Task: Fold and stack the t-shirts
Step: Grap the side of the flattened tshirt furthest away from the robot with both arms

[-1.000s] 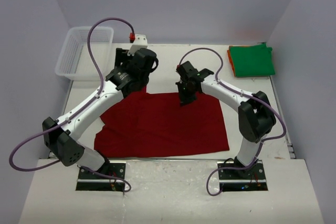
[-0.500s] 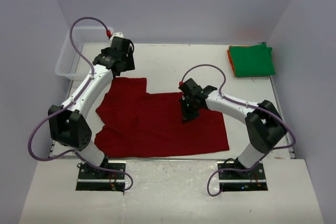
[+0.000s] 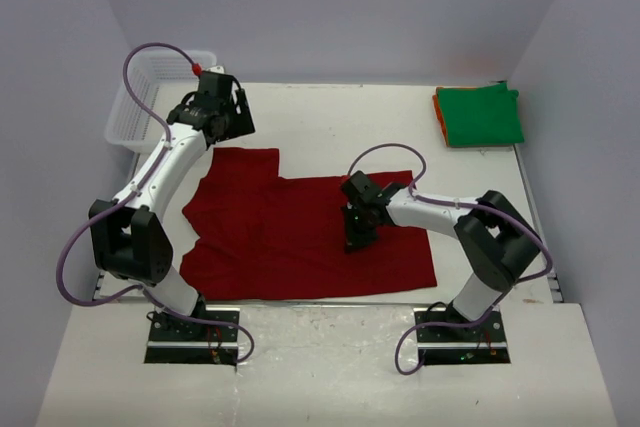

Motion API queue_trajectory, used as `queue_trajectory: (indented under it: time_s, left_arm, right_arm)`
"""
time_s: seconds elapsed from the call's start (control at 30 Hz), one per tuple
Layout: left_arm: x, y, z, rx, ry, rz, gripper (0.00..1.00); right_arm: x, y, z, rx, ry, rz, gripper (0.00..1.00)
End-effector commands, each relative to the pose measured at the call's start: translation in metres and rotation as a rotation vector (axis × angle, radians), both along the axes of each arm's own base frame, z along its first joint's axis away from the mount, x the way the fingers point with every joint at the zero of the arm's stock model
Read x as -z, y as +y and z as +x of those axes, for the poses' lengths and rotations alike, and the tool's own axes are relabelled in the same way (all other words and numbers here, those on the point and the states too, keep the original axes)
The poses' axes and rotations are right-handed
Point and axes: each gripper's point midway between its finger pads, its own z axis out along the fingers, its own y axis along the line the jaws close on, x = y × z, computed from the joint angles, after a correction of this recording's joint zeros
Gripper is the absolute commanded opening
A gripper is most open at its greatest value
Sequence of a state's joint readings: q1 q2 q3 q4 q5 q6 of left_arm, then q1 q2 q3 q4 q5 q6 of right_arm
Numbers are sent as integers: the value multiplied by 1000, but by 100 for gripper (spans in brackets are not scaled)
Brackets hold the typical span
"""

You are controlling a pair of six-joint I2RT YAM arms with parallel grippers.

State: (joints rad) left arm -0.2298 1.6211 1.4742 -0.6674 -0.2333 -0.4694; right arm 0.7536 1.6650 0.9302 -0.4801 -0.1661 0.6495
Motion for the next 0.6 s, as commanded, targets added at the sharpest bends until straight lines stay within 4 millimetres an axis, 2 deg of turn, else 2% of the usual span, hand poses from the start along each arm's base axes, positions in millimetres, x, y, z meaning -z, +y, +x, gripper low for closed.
queue_trajectory:
  time_s: [0.0,0.2,0.37,0.4,0.5,0.57]
  left_arm:
    - [-23,-1,4,-4,-77,-64,79]
    - [-29,0,1,3,-97,-72,80]
    - [-26,-4,2,18,-93,-85,80]
    - [-25,-4,2,20,-91,-87,80]
    - [-24,-4,3,20,-91,-87,80]
    - [-21,-5,4,22,-86,-88,80]
  right_arm:
    - [17,-5,8,88,-8,-45,0]
    - [40,-30,4,191,1,-156,0]
    - [44,-60,6,367,16,-188,0]
    - [44,-72,5,421,27,-188,0]
    - [46,-89,0,491,41,-187,0]
    - [40,-98,4,536,29,-168,0]
